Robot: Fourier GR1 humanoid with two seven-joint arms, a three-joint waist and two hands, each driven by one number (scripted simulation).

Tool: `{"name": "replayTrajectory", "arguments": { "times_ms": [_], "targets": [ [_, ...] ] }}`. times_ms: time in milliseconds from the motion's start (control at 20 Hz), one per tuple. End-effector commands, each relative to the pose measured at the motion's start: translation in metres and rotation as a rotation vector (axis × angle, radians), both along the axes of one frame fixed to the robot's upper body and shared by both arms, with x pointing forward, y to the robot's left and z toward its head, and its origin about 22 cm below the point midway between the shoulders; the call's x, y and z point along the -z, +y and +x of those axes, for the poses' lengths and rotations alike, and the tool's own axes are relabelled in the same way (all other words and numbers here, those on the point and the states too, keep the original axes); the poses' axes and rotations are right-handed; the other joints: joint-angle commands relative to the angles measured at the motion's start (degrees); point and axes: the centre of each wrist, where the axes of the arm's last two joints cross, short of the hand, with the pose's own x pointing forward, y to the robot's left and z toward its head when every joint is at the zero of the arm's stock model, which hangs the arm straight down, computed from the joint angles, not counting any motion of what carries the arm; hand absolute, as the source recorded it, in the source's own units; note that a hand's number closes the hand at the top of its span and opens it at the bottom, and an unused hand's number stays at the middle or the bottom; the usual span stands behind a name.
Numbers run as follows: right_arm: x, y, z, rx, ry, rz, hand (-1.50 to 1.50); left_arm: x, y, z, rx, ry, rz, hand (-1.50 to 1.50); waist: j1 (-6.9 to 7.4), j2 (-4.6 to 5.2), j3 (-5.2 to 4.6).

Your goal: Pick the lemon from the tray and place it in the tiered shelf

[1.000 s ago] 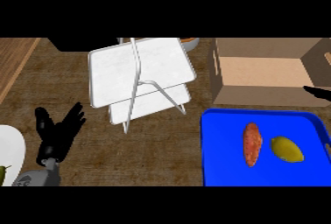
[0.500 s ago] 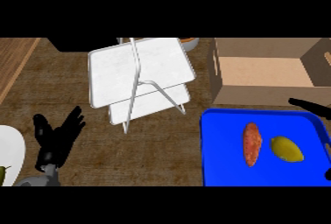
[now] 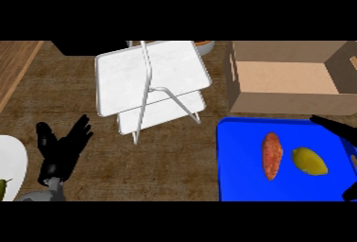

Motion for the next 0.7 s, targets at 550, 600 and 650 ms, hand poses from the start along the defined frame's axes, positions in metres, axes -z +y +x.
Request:
{"name": "replayTrajectory", "arguments": {
  "times_ms": [550, 600, 650],
  "targets": [
    [0.045, -0.006, -0.005, 0.043, -0.032, -0.095, -1.5, -0.005, -0.017, 0.015, 0.008, -0.011, 0.011, 0.0, -0.05, 0.07, 0.0],
    [0.053, 0.037, 0.001, 0.046, -0.05, -0.101, -1.5, 0.0, -0.015, 0.004, 0.01, -0.013, -0.006, 0.0, 0.07, 0.03, -0.01],
    [0.055, 0.02, 0.009, 0.052, -0.064, -0.089, -1.5, -0.011, 0.005, -0.006, 0.005, 0.0, 0.013, 0.0, 0.26, 0.03, 0.01]
  ]
}}
